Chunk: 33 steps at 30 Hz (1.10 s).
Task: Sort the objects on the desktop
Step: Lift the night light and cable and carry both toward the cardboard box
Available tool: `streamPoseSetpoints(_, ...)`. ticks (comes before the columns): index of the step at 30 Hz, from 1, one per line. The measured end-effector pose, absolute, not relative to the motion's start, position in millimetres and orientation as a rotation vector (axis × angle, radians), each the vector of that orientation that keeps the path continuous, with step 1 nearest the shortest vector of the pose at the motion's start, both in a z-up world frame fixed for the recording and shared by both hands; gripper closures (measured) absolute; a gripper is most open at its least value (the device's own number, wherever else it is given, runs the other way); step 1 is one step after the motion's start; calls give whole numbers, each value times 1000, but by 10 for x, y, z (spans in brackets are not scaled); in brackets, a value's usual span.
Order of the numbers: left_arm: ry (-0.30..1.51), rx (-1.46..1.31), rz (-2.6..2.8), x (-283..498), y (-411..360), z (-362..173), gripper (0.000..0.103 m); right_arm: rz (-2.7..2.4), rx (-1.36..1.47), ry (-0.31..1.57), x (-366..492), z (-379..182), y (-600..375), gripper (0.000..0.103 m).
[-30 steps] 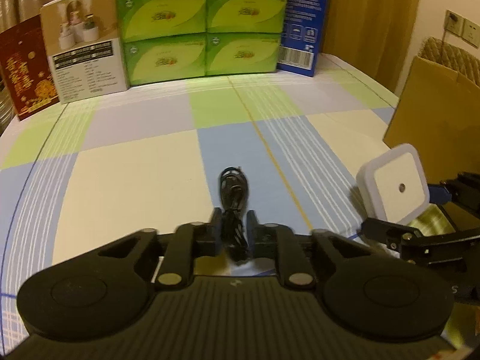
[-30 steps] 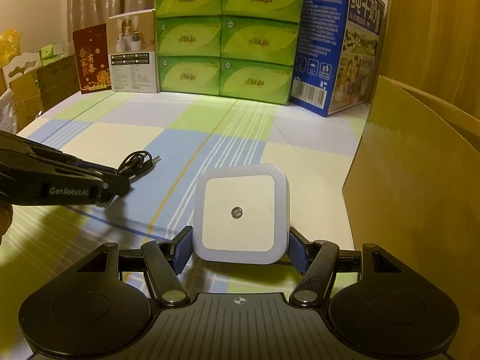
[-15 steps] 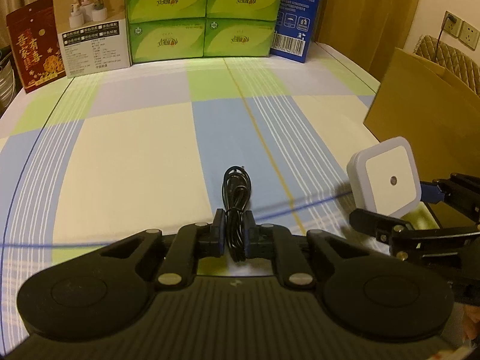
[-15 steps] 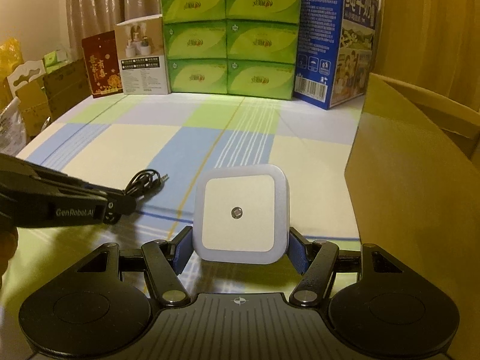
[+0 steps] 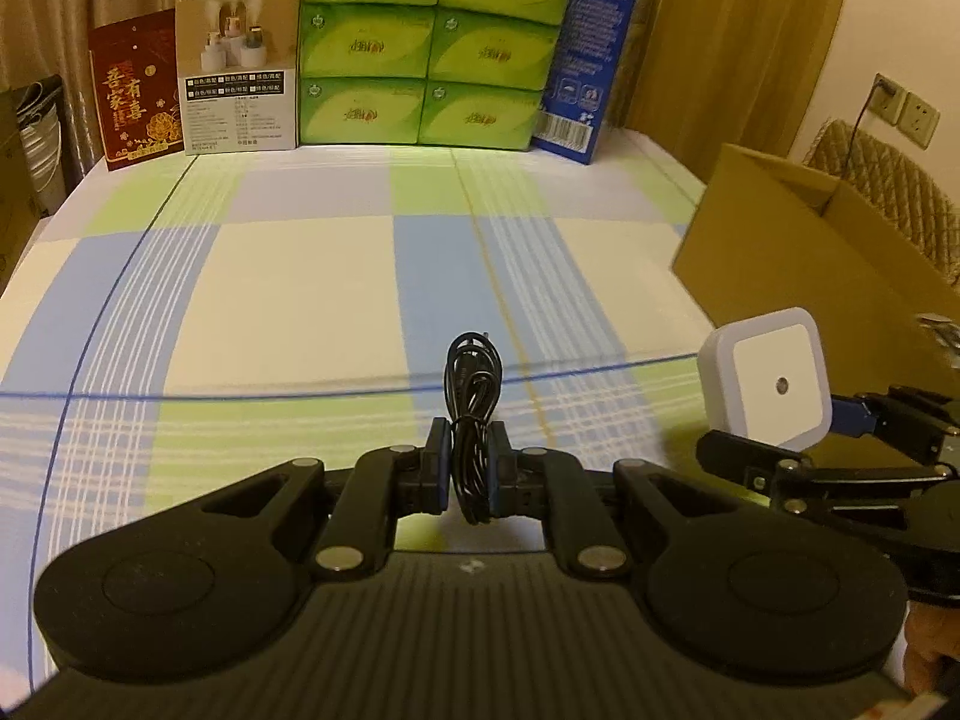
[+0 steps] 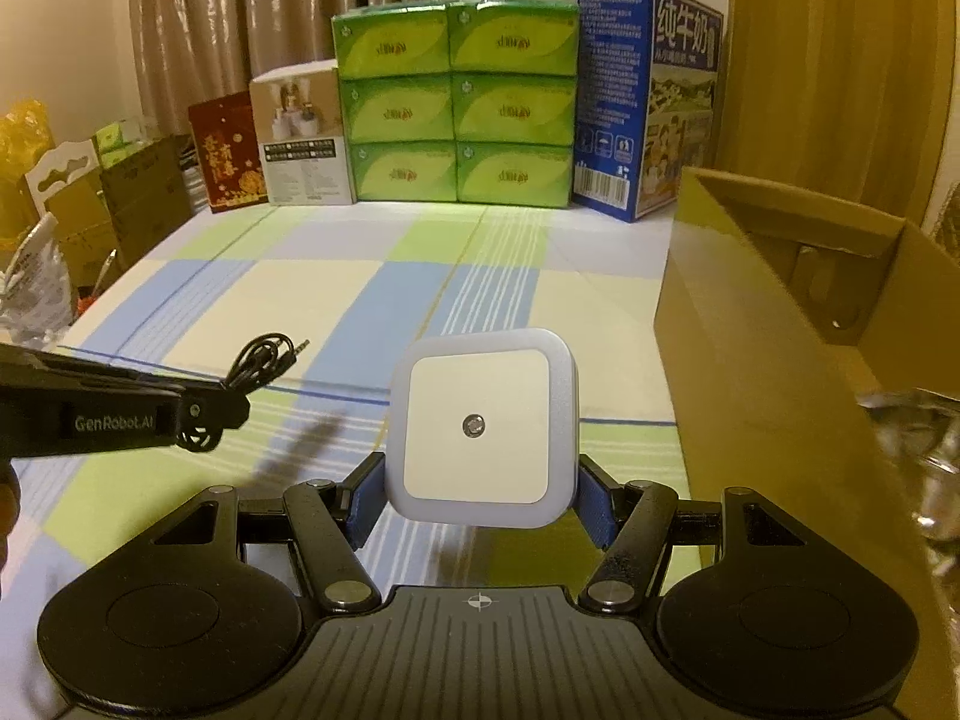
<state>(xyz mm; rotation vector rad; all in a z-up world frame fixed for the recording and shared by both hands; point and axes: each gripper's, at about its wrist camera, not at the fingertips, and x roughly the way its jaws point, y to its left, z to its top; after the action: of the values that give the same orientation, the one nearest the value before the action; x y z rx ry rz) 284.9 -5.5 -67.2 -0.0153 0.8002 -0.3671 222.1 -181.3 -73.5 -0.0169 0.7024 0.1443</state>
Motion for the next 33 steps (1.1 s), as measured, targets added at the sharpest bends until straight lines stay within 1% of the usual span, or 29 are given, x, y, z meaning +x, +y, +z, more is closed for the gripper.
streamPoseSetpoints(8,786,-35,-370,2473,-125,-487,95,141,-11,678,1876,-466,-1847,41)
streamPoseSetpoints(20,740,-78,-349,2006,-135,-8,95,155,20,623,1381,-99,-1881,41)
streamPoseSetpoints(33,717,-76,-353,1570,-356,259,95,134,50,560,979,195,-2112,41)
